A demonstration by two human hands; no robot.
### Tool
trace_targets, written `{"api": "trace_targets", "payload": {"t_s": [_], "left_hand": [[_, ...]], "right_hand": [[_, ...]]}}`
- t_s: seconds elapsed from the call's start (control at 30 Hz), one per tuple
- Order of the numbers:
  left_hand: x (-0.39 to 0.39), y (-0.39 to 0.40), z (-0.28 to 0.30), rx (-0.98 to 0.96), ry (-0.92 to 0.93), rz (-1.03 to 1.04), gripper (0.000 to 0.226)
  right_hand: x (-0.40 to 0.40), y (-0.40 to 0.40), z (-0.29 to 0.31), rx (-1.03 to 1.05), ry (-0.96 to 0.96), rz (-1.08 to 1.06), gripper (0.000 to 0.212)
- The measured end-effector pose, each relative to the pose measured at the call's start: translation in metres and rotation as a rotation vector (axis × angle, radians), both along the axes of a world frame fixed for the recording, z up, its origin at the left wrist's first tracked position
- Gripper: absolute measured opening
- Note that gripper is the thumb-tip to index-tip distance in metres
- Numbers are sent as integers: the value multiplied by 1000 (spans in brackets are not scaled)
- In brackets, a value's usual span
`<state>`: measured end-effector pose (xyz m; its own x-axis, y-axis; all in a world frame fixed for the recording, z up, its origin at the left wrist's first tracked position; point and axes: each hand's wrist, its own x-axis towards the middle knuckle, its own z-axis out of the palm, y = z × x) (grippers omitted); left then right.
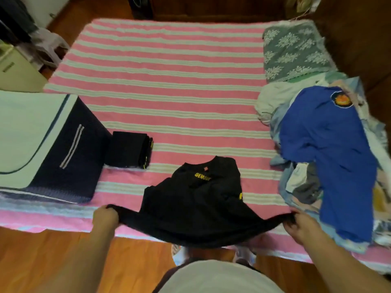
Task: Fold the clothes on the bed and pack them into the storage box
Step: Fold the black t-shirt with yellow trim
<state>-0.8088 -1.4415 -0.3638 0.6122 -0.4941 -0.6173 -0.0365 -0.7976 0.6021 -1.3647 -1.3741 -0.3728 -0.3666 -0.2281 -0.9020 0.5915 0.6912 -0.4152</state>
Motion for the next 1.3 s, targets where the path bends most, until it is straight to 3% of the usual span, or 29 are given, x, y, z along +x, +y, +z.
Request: {"api": "trace_targets", "payload": {"t_s": [0.03,0.1,0.2,0.3,0.4,0.53,0.7,0.9,1.0,1.13,1.3], "left_hand": [[-12,-37,28,-45,37,-31,22],[-31,-126,107,-341,241,48,31],[-55,-246,281,-820,352,87,38],[-55,-290,409,-1073,473,23,25],[-52,-293,485,-1252,427,-57,24],[-54,-261,505,-1320,392,11,26],[-55,-219,415,-1124,366,89,32],[-20,-167,186,-661,218,-10,35],[-17,-129,80,-474,175,22,41],[-23,-84,-60,-308,128,85,43],[0,-49,-207,-145,65,40,42]], "right_hand": [[-12,-50,11,-115,-59,-51,26],[-22,-146,85,-326,32,-31,27],[-35,-246,266,-781,66,-143,30],[-54,-282,401,-1009,168,-191,30],[-55,-272,473,-1195,147,-259,14],[-42,-239,485,-1297,128,-316,24],[-26,-199,399,-1098,245,-174,41],[-18,-160,218,-798,300,39,49],[-17,-129,111,-572,321,134,35],[-9,-73,-46,-264,305,67,37],[10,-38,-188,-121,271,15,13]]}}
